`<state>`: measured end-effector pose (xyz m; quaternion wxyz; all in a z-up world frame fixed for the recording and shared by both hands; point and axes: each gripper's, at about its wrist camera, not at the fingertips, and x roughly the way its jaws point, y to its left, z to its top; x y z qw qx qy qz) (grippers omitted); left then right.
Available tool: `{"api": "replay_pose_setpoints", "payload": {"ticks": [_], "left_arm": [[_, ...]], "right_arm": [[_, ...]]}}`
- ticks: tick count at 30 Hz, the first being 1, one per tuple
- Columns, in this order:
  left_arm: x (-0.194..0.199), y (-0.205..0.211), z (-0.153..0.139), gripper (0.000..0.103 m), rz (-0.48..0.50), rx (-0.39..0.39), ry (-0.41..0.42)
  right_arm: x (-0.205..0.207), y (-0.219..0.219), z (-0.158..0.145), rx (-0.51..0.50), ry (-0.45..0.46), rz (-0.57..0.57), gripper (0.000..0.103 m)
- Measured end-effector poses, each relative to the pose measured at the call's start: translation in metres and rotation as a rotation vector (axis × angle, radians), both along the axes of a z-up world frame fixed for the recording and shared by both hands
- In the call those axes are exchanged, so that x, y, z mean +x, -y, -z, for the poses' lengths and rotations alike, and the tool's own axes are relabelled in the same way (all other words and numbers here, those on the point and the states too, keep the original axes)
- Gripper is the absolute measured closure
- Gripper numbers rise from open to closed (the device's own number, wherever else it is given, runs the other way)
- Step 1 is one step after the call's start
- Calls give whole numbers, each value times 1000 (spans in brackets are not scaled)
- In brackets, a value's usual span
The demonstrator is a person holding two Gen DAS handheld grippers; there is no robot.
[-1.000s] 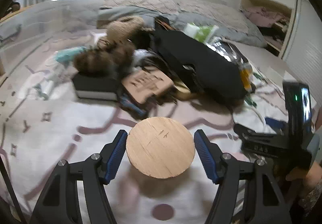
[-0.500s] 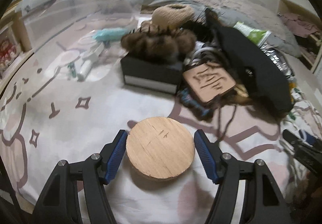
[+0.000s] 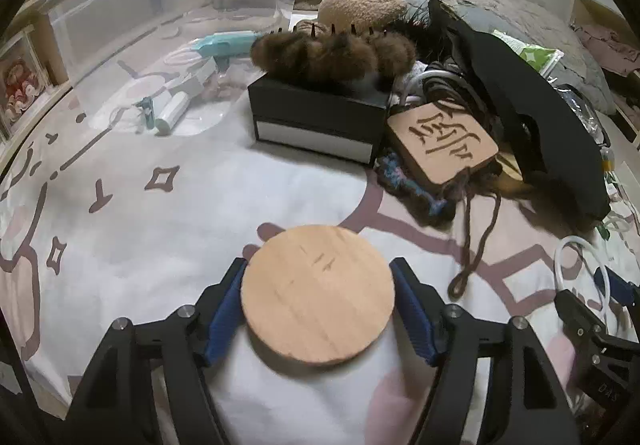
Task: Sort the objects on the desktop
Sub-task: 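Grasp the white plastic ring with the right tool and lift it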
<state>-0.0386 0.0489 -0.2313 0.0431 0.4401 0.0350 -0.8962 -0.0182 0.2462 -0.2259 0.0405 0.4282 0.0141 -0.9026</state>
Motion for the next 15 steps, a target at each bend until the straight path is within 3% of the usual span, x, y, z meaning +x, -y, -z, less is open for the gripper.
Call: {"api": "replay_pose_setpoints", "payload": {"ticks": [15], "left_arm": [[0,3,-4,35,-8,37,-14]], "right_arm": [[-3,2,1,-29,-22,9,19]]}}
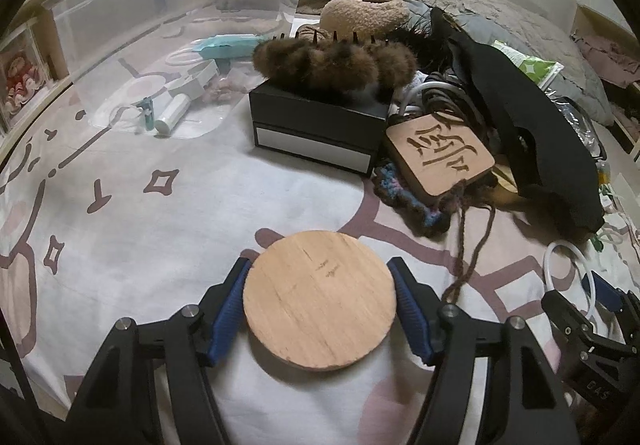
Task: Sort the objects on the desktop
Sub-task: 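Grasp the white plastic ring with the right tool and lift it, then carry the coaster and ring with both tools over the clear plastic box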
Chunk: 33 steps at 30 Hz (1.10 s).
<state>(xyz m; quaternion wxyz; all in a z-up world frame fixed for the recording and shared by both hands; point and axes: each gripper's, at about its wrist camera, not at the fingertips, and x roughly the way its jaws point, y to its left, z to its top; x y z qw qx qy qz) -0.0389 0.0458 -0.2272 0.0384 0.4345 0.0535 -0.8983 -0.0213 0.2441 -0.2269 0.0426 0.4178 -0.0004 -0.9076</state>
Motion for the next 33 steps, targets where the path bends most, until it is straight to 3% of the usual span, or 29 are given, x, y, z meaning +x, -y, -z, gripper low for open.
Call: {"api": "replay_pose_setpoints", "payload": {"ticks": [18,26,33], "left_arm": [[23,-5,-58,35,51,7,-121],[44,4,-105,35,65,10,-188],[48,14,-154,35,123,42,-227]], "right_arm": [[19,16,-70,-99,-135,-80,18],[33,26,-125,-95,-234,-157,19],[39,38,-161,-99,-268,-223,19]]}}
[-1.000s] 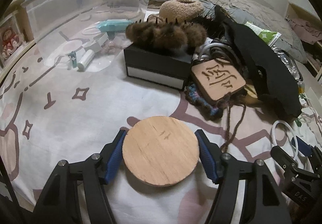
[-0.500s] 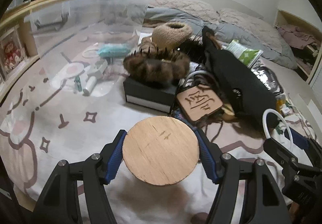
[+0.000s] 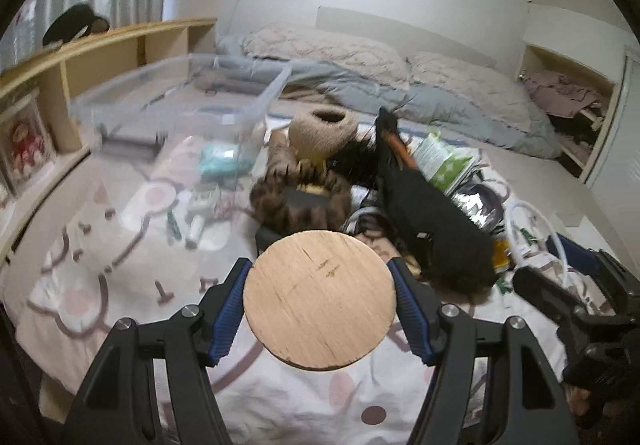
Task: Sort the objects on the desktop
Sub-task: 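Carry the coaster and ring with both tools over the clear plastic box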
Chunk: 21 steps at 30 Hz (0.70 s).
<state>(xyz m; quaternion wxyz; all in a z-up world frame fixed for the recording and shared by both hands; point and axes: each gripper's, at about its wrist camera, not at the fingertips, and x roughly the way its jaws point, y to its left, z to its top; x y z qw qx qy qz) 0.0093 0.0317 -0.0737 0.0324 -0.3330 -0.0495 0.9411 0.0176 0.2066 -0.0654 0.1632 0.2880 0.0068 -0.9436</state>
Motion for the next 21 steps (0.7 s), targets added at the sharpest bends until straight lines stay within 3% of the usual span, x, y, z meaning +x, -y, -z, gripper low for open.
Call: {"api": "replay_pose_setpoints", "payload": {"ticks": [14,21], "left_arm": [[-19,30,-111,35,44,-37,-140],[-46,60,-137,35,-14,-51,-176]], "right_arm": [[-13,32,-93,-50,-93,-92,19],[-42,60,-131,-33,-126,-124,19]]}}
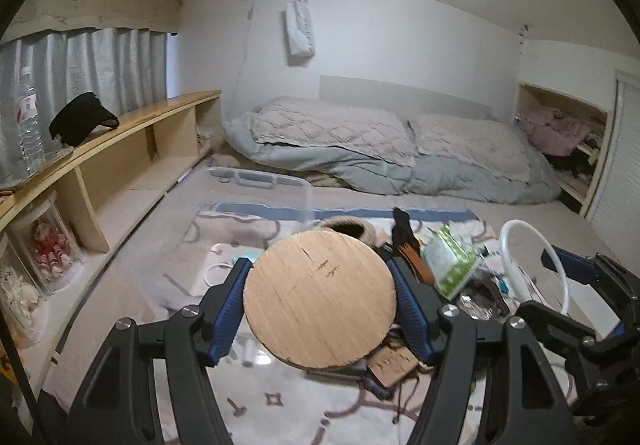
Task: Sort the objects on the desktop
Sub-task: 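Carry the coaster and ring with both tools over the clear plastic box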
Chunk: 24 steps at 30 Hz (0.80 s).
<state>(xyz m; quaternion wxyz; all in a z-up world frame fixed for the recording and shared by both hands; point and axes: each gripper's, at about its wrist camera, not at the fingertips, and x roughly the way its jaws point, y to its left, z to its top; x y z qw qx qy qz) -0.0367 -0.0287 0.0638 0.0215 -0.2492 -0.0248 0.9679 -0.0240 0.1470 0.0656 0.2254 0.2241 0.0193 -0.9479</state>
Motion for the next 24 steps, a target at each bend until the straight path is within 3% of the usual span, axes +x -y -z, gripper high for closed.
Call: {"api": "replay_pose_setpoints", "payload": {"ticks": [6,10,14,24], "left_arm": [[-33,32,-2,35,-84,-15,-43],[-57,56,4,35,-121,-18,-28],[-80,73,14,35,-170,-20,-10],[-144,87,48,35,-210,-18,88]], "right_arm": [[-34,21,-15,0,-20,-33,18],[-60,32,-14,-29,-13,-68,18],[-90,44,-2,-56,-7,-110,18],[-162,74,39,-60,133,-163,18]]}}
